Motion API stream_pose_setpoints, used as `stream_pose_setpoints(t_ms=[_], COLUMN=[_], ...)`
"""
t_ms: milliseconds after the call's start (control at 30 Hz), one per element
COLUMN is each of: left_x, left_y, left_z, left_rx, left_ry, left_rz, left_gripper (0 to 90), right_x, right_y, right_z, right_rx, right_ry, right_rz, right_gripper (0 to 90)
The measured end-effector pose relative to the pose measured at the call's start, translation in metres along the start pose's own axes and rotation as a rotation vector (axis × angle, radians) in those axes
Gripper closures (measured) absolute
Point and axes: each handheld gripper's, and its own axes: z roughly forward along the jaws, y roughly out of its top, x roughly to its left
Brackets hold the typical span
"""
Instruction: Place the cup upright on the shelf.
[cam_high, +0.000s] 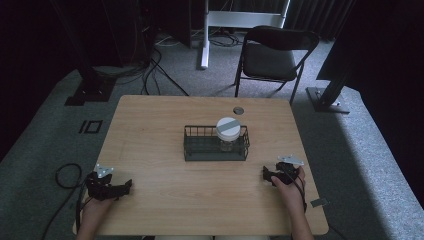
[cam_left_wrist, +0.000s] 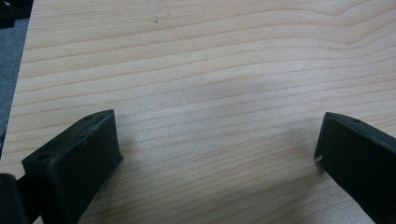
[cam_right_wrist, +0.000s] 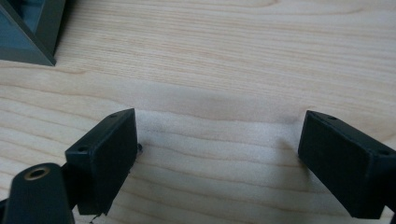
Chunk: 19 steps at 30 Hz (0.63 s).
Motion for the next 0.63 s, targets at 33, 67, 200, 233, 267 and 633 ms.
stream_pose_setpoints(t_ms=[33,67,200,233,267,633], left_x=[0.0,0.0,0.0,0.0,0.0,0.0], left_y=[0.0,0.0,0.0,0.0,0.0,0.0], left_z=[0.0,0.0,0.0,0.0,0.0,0.0], left_rx=[0.0,0.0,0.0,0.0,0.0,0.0], left_ry=[0.0,0.0,0.0,0.0,0.0,0.0], left_rz=[0.0,0.0,0.0,0.0,0.0,0.0], left_gripper=[0.2,0.2,0.2,0.2,0.2,0.2], right_x=[-0.0012,-0.0012,-0.0009,-0.0008,-0.0007,-0.0007], right_y=[-0.0001,-0.0001,-0.0009,-0.0009,-0.001,-0.0008], right_z=[0.0002,0.0002,-0.0005,-0.0005,-0.0005,-0.0004], right_rx=[0.005,0.005,0.004,0.004,0.004,0.004], right_ry=[0.009,0.009,-0.002,-0.004,-0.005,-0.006], right_rz=[0.014,0.014,0.025,0.026,0.027,0.03], right_gripper=[11.6,11.6,11.6,11.6,11.6,11.6])
